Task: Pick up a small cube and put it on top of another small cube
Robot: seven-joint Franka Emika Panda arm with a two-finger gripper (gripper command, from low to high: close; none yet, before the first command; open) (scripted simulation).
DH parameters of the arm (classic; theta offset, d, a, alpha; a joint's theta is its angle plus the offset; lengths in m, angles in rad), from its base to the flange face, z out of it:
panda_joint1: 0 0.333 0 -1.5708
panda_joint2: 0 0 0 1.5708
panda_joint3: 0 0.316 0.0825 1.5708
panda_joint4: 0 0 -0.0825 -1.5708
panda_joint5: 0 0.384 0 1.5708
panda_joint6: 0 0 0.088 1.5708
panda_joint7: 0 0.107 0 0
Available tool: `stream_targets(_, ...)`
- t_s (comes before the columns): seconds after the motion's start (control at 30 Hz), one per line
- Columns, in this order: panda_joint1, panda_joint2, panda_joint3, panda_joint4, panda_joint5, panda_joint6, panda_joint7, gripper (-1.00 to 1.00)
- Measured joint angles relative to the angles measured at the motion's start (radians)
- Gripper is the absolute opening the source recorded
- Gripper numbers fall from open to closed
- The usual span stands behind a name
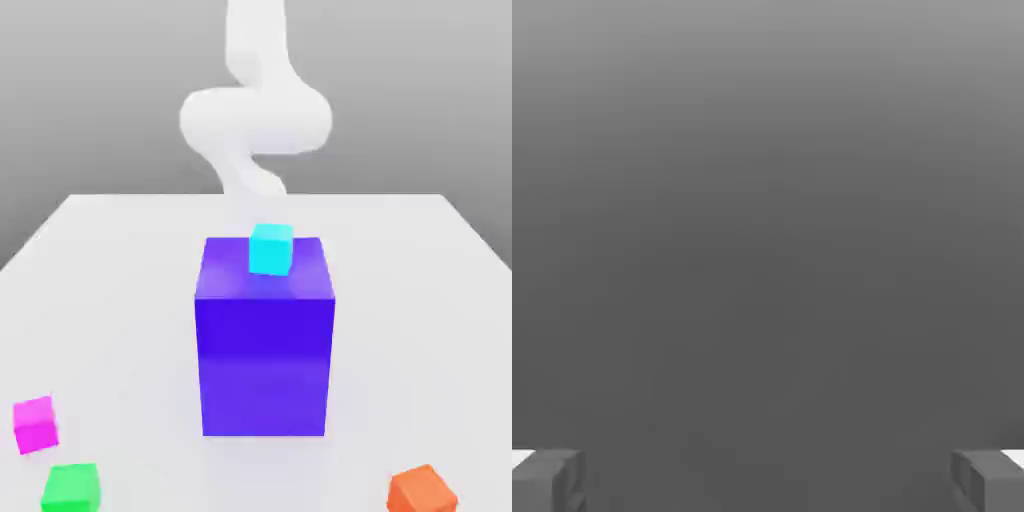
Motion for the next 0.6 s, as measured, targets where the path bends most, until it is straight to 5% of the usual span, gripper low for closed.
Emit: stream_targets(0.6, -0.256, 0.658, -0.161, -0.102, 0.026, 0.264, 0.298, 0.0)
